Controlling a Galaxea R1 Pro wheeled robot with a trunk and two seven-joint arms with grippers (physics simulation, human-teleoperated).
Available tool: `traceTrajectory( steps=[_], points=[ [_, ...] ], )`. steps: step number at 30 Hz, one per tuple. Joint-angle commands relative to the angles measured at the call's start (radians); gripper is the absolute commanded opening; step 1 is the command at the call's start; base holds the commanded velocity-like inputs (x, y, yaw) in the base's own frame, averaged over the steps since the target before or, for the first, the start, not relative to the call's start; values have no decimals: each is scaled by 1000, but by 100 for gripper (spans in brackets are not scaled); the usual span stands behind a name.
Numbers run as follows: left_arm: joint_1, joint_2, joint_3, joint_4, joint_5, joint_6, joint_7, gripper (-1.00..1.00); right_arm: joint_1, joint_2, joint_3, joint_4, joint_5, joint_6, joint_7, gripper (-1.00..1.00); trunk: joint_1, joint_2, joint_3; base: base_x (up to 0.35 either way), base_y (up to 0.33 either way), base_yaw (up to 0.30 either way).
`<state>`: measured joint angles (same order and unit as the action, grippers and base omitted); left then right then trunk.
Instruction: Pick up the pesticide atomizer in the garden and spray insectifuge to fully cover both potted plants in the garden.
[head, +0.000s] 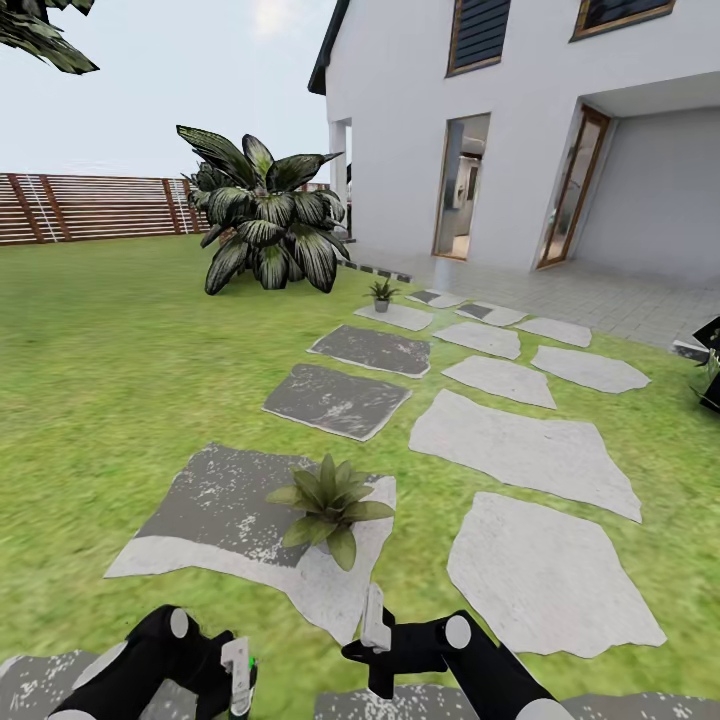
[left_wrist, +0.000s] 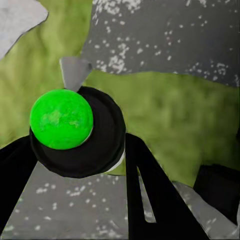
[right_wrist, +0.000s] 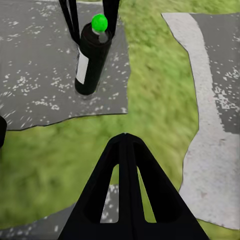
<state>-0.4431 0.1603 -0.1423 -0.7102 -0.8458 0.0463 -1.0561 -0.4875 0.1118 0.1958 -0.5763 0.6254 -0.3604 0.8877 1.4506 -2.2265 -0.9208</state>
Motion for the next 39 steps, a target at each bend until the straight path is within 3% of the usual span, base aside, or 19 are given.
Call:
traceTrajectory(
  steps=[1, 2, 7, 8, 9, 10, 11, 13, 14, 16, 17, 20, 21, 23, 25, 30, 32, 35, 39],
  points=[
    [0, 19, -3, -2, 2, 5, -3, -100, 0, 0, -1, -2, 8, -5, 0, -100, 0, 0, -1, 0, 0, 0],
    [0, 35, -2, -1, 3, 6, -2, -100, 0, 0, -1, -2, 8, -5, 0, 100, 0, 0, -1, 0, 0, 0],
    [4, 71, 10, 0, 5, 7, 1, -100, 0, -4, -4, -2, 9, -6, 0, 100, 0, 0, -1, 0, 0, 0],
    [5, 74, 33, 0, 5, 7, 9, -100, 0, -6, -7, -3, 8, -5, -2, 100, 0, 0, -1, 0, 0, 0],
    [5, 75, 58, 0, 5, 7, 23, -100, 0, -9, -9, -2, 9, -5, -4, 100, 0, 0, -1, 0, 0, 0],
    [6, 74, 138, 0, 7, 7, 74, -100, 0, -33, -12, 0, 9, -6, -10, 100, 0, 0, -1, 0, 0, 0],
    [6, 73, 159, 0, 7, 7, 88, -100, 0, -43, -13, 1, 8, -7, -12, 100, 0, 0, -1, 0, 0, 0],
    [6, 66, 258, 1, 10, 6, 152, -100, 0, -101, -20, 2, 4, -7, -44, 100, 0, 0, -1, 0, 0, 0],
    [7, 64, 274, 1, 11, 7, 163, -100, 0, -112, -26, 3, 4, -8, -55, 100, 0, 0, -1, 0, 0, 0],
    [7, 49, 337, 21, 20, 8, 207, -100, 0, -161, -101, 13, 2, -7, -125, 100, 0, 0, -1, 0, 0, 0],
    [7, 43, 366, 53, 39, 6, 234, -100, 1, -173, -168, 29, 2, -7, -154, 100, 0, 0, -1, 0, 0, 0],
    [6, 27, 441, 145, 125, -1, 359, -100, 2, -191, -393, 76, 3, -7, -238, 100, 0, 0, -1, 0, 0, 0],
    [6, 26, 450, 157, 141, -3, 382, -100, 2, -192, -428, 82, 3, -7, -256, 100, 0, 0, -1, 0, 0, 0],
    [7, 23, 476, 220, 231, -41, 494, -100, 3, -195, -574, 121, 3, -8, -367, 100, 0, 0, -1, 0, 0, 0],
    [7, 23, 485, 279, 306, -97, 579, -100, 5, -196, -638, 165, 3, -9, -480, 100, 0, 0, -1, 0, 0, 0],
    [7, 22, 490, 442, 473, -226, 792, -100, 13, -193, -679, 339, 2, -29, -819, 100, 0, 0, -1, 0, 0, 0],
    [9, 22, 490, 486, 537, -292, 864, -100, 24, -191, -682, 418, 1, -97, -936, 100, 0, 0, -1, 0, 0, 0],
    [22, 23, 491, 503, 608, -335, 907, -100, 44, -189, -683, 483, 2, -201, -992, 100, 0, 0, -1, 0, 0, 0],
    [45, 26, 491, 506, 693, -347, 917, -100, 71, -191, -684, 502, 1, -234, -1006, 100, 0, 0, -1, 0, 0, 0]
  ],
)
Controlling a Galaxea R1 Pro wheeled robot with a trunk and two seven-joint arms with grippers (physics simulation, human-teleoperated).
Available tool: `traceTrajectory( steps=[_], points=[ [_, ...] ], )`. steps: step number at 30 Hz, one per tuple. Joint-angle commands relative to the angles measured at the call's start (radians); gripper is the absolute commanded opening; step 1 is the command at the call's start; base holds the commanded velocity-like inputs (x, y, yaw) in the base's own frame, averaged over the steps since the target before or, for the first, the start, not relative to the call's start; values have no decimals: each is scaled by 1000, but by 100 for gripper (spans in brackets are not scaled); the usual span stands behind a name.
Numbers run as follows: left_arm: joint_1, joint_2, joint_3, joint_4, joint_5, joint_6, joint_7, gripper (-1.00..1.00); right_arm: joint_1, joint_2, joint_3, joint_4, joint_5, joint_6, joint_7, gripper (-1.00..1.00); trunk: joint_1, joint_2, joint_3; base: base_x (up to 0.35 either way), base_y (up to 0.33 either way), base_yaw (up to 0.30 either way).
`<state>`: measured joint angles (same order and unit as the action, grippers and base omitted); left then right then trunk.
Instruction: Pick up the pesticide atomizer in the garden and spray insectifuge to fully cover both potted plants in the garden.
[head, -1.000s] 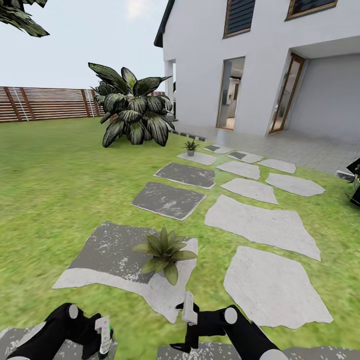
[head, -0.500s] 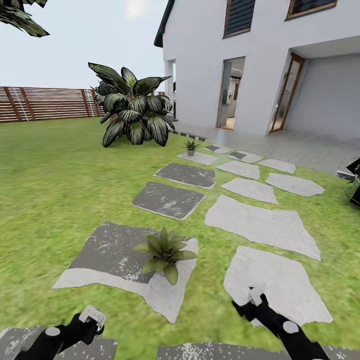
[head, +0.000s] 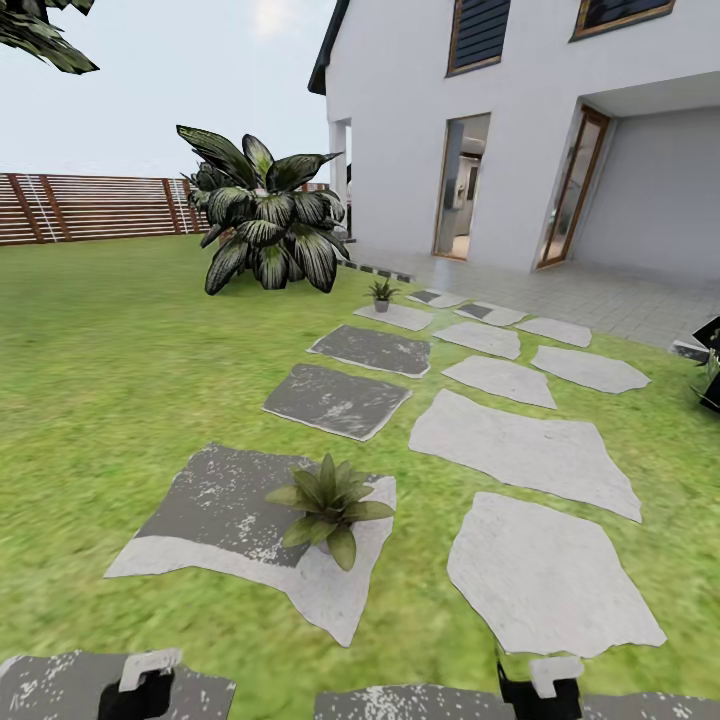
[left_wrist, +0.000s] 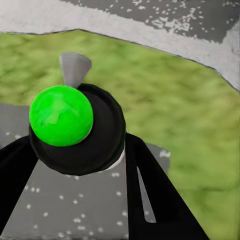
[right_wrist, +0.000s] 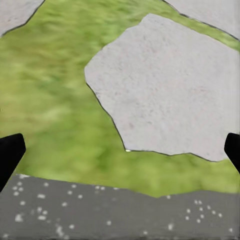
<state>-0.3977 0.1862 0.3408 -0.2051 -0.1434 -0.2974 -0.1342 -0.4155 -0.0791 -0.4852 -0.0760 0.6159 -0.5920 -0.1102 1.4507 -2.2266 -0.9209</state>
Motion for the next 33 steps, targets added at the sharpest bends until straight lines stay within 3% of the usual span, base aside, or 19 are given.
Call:
traceTrajectory(
  steps=[1, 10, 16, 28, 31, 32, 33],
  points=[
    [3, 1, 8, 2, 12, -5, -4, -100, 4, -1, -4, 4, 11, -6, -9, 100, 0, 0, -1, 0, 0, 0],
    [14, -11, -1, 1, 29, -8, -16, -100, 8, 7, -4, 25, 11, -6, -7, 100, 0, 0, -1, 0, 0, 0],
    [48, -24, -6, 32, 36, -18, -13, -100, 10, 41, -5, 38, 8, -9, -12, 100, 0, 0, -1, 0, 0, 0],
    [46, -31, -15, 27, 29, -7, -15, -100, 11, 19, -6, 28, 9, -9, -10, 100, 0, 0, -1, 262, 0, 0],
    [42, -37, -15, 19, 15, 0, -14, -100, 11, 10, -7, 28, 9, -9, -11, 100, 0, 0, -1, 165, 0, 0],
    [33, -39, -15, 8, -27, 14, -13, -100, 11, 7, -7, 28, 8, -9, -11, 100, 0, 0, -1, 45, 0, 0],
    [17, -41, -15, -6, -48, 54, -13, -100, 11, 5, -7, 28, 8, -9, -11, 100, 0, 0, -1, 23, 0, -7]
  ],
)
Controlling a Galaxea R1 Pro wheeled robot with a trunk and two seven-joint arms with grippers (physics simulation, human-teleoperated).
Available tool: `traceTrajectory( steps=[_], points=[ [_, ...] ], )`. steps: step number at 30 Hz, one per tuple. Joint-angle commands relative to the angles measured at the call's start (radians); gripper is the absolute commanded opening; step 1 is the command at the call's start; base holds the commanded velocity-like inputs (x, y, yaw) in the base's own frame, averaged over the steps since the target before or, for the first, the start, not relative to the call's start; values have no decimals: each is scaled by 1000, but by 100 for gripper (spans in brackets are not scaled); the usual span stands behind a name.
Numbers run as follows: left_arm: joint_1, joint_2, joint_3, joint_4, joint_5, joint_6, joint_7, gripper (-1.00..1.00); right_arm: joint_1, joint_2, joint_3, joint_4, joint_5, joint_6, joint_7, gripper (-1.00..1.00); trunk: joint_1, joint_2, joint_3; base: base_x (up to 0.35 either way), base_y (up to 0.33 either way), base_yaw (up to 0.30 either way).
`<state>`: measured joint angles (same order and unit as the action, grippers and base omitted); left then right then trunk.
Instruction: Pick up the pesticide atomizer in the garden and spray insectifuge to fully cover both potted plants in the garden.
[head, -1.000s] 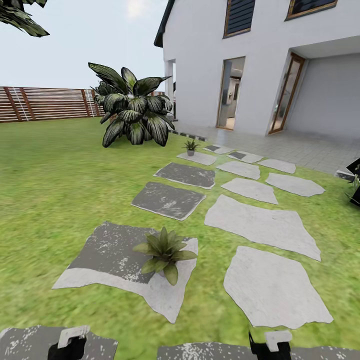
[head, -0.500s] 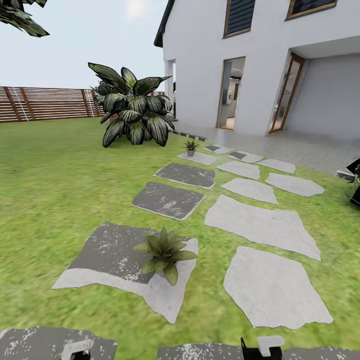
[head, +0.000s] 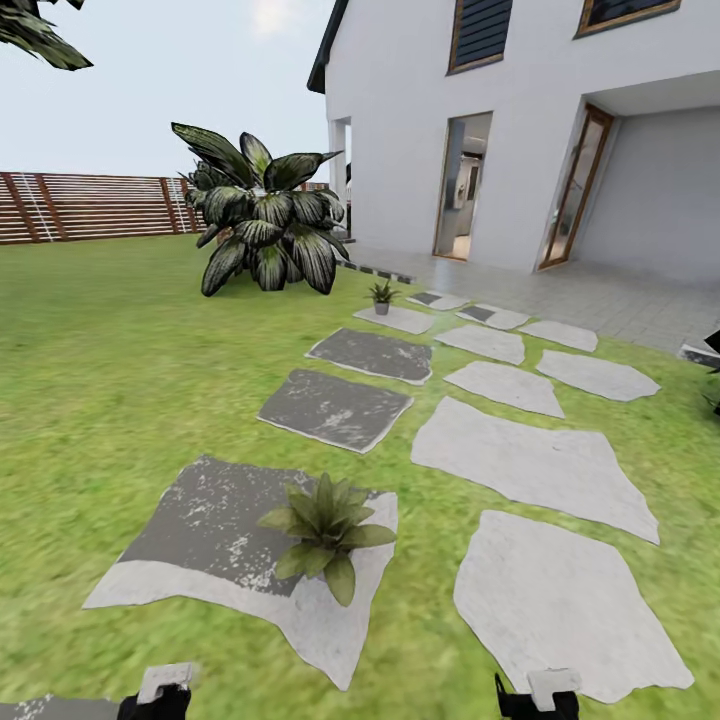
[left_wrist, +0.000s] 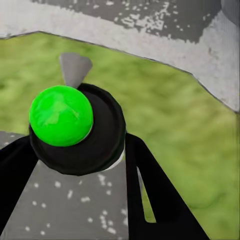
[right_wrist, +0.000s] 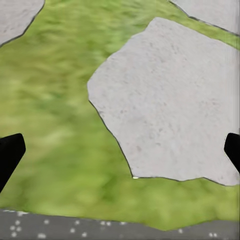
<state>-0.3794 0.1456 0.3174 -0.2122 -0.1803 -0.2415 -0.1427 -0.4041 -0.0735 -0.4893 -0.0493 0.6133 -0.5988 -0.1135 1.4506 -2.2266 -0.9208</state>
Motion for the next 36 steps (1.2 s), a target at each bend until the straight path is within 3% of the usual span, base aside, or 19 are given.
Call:
traceTrajectory(
  steps=[1, 6, 9, 11, 15, 18, 23, 24, 26, 30, 31, 36],
  points=[
    [-15, -1, 9, -9, -20, 39, -5, -100, -1, -1, -3, 2, 11, -3, -8, 100, 0, 0, -1, 15, 0, -63],
    [-87, -6, 10, -76, -36, 263, -25, -100, -1, -3, -4, 2, 10, -3, -9, 100, 0, 0, -1, 5, 0, -218],
    [-131, -8, 8, -169, -38, 431, -83, -100, -1, -3, -4, 2, 10, -3, -8, 100, 0, 0, -1, 0, 0, -287],
    [-146, -4, -38, -254, -39, 585, -139, -100, -1, -3, -3, 2, 11, -3, -8, 100, 0, 0, -1, 0, 0, -292],
    [-149, 4, -150, -338, -39, 752, -177, -100, -1, -2, -2, 2, 12, -3, -7, 100, 0, 0, -1, 0, 0, -257],
    [-150, 8, -178, -378, -39, 844, -183, -100, -1, -2, -2, 2, 12, -3, -7, 100, 0, 0, -1, 0, 0, -75],
    [-158, 10, -186, -397, -44, 938, -188, -100, -1, -14, -1, 3, 14, -3, -3, 100, 0, 0, -1, 0, 0, -12],
    [-181, 11, -193, -395, -74, 961, -189, -100, -1, -27, 0, 4, 14, -2, -3, 100, 0, 0, -1, 0, 0, 0],
    [-187, 12, -206, -389, -94, 969, -197, -100, -1, -30, 0, 4, 14, -2, -4, 100, 0, 0, -1, 0, 0, 0],
    [-190, 13, -244, -382, -117, 1018, -263, -100, -1, -33, 0, 5, 13, -1, -5, 100, 0, 0, -1, 0, 0, 0],
    [-192, 35, -308, -380, -159, 1133, -369, -100, -1, -31, -2, 9, 10, -1, -8, 100, 0, 0, -1, 297, 0, -221],
    [-191, 31, -311, -380, -159, 1150, -370, -100, -1, -31, -2, 9, 10, -1, -8, 100, 0, 0, -1, 309, 0, -185]
  ],
)
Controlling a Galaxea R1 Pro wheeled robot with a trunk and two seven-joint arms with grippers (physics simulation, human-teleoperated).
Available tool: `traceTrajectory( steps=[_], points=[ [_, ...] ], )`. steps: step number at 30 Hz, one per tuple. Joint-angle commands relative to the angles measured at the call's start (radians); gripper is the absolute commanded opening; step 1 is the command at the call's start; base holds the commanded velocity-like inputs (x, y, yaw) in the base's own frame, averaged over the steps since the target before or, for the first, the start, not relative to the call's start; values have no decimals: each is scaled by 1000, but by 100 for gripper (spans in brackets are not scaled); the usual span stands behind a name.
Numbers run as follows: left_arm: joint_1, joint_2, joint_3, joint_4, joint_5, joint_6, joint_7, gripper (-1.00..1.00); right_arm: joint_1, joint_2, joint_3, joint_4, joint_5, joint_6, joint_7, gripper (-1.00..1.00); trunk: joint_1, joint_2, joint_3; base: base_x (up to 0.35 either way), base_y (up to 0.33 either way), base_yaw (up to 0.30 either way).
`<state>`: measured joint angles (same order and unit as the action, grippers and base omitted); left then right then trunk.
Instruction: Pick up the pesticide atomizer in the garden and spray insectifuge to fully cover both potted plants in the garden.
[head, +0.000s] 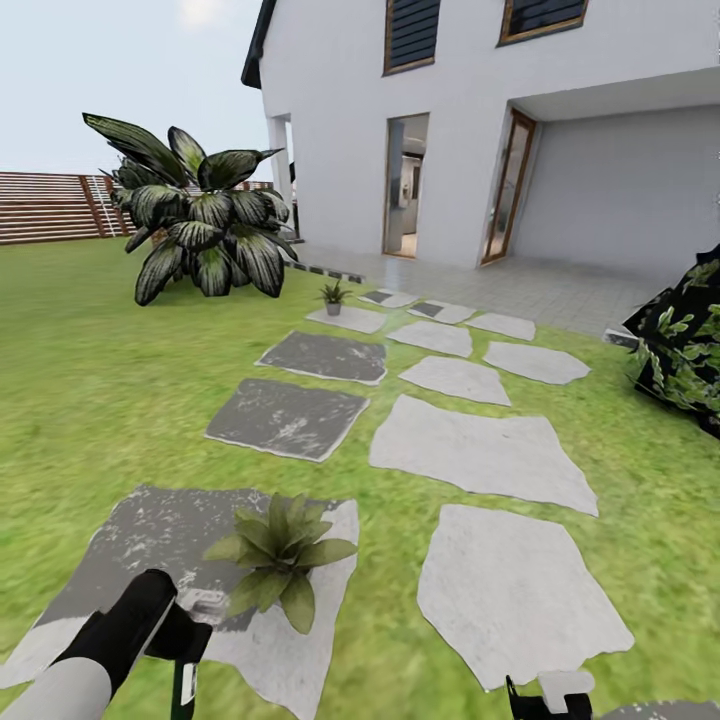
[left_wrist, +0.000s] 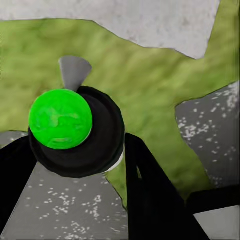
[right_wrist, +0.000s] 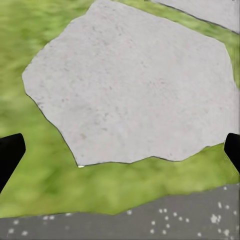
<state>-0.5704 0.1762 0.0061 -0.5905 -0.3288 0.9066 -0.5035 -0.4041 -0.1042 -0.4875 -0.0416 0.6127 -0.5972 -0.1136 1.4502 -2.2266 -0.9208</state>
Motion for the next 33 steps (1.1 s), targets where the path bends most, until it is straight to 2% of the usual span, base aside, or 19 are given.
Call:
traceTrajectory(
  steps=[1, 4, 5, 13, 17, 23, 24, 25, 33],
  points=[
    [0, 0, 0, -1, -10, 3, -9, -100, -1, 0, -3, 2, 11, -3, -8, 100, 0, 0, -1, 176, 0, -40],
    [2, 0, -10, 0, -10, 4, -9, -100, -1, 0, -3, 2, 11, -3, -8, 100, 0, 0, -1, 63, 0, -20],
    [10, 111, -266, 96, -15, 5, -242, -100, -1, 1, -2, 4, 13, -3, -7, 100, 0, 0, -1, 0, 0, 0],
    [16, 112, -270, 108, -18, -4, -242, -100, -1, 1, -2, 5, 13, -3, -7, 100, 0, 0, -1, 0, 0, 0],
    [15, 111, -267, 98, -37, -6, -242, -100, -1, 1, -2, 5, 13, -3, -6, 100, 0, 0, -1, 0, 0, 0],
    [-1, 109, -260, 88, -41, -5, -241, -100, -1, 0, -2, 5, 13, -4, -6, 100, 0, 0, -1, 75, 0, 0],
    [-1, 108, -259, 81, -41, -5, -241, -100, -1, 0, -2, 5, 13, -3, -6, 100, 0, 0, -1, 268, 0, 0],
    [0, 105, -260, 37, -41, -4, -242, -100, -1, -1, -2, 5, 13, -3, -6, 100, 0, 0, -1, 68, 0, 0],
    [-1, 101, -260, 16, -41, -5, -241, -100, -1, -3, -3, 4, 13, -3, -5, 100, 0, 0, -1, 11, 0, 0]
  ],
)
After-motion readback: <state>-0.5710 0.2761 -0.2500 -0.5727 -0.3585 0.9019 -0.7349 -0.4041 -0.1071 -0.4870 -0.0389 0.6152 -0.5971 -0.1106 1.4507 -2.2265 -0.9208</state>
